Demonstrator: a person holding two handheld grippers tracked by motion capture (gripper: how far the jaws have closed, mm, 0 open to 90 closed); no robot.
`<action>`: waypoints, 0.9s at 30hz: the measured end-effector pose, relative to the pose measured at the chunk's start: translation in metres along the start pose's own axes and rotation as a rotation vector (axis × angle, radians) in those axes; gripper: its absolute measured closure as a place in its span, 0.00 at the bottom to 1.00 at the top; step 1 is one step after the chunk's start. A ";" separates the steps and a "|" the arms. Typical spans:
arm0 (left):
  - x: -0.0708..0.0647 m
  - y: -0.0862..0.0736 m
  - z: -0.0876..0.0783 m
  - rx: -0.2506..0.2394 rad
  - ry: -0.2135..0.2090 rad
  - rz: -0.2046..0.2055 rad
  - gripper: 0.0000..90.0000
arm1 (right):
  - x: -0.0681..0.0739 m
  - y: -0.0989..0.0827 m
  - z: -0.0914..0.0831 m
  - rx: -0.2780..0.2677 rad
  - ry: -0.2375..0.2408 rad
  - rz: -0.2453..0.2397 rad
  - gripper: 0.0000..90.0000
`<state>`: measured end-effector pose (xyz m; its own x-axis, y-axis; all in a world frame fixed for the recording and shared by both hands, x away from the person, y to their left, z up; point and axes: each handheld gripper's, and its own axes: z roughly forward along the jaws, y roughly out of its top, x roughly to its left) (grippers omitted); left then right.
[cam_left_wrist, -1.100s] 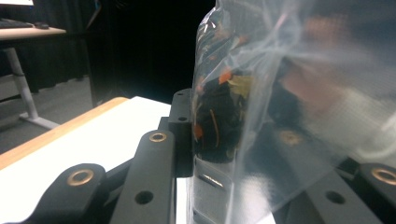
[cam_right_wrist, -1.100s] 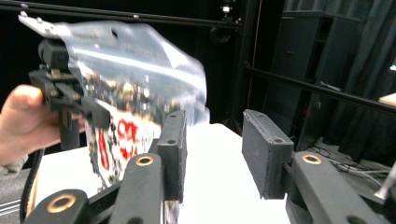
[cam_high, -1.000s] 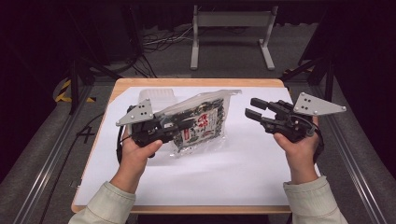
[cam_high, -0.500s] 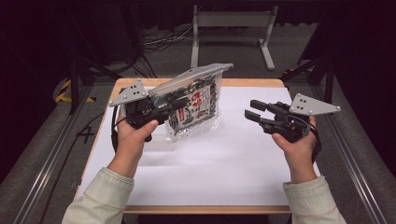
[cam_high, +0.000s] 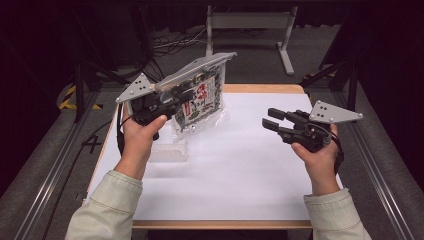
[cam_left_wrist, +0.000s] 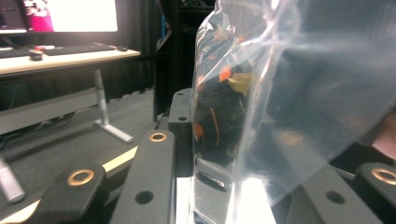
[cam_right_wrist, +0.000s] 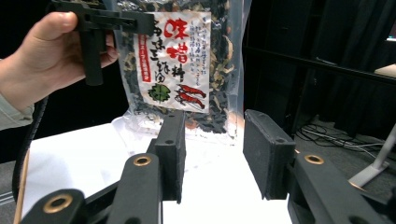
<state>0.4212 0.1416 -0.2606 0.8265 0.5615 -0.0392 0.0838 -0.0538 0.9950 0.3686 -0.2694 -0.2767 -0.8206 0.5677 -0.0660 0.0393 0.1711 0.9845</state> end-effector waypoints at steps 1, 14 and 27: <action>0.001 0.000 0.000 0.001 0.006 0.000 0.80 | -0.001 -0.001 0.000 -0.004 0.003 -0.001 0.67; 0.023 0.002 -0.013 0.008 0.055 0.020 0.80 | -0.005 -0.005 -0.001 -0.008 -0.006 0.011 0.66; 0.046 0.005 -0.025 0.013 0.104 0.016 0.80 | -0.008 -0.007 -0.001 -0.008 -0.008 0.020 0.66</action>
<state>0.4454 0.1880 -0.2549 0.7657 0.6431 -0.0132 0.0787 -0.0734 0.9942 0.3740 -0.2757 -0.2829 -0.8149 0.5777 -0.0472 0.0513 0.1529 0.9869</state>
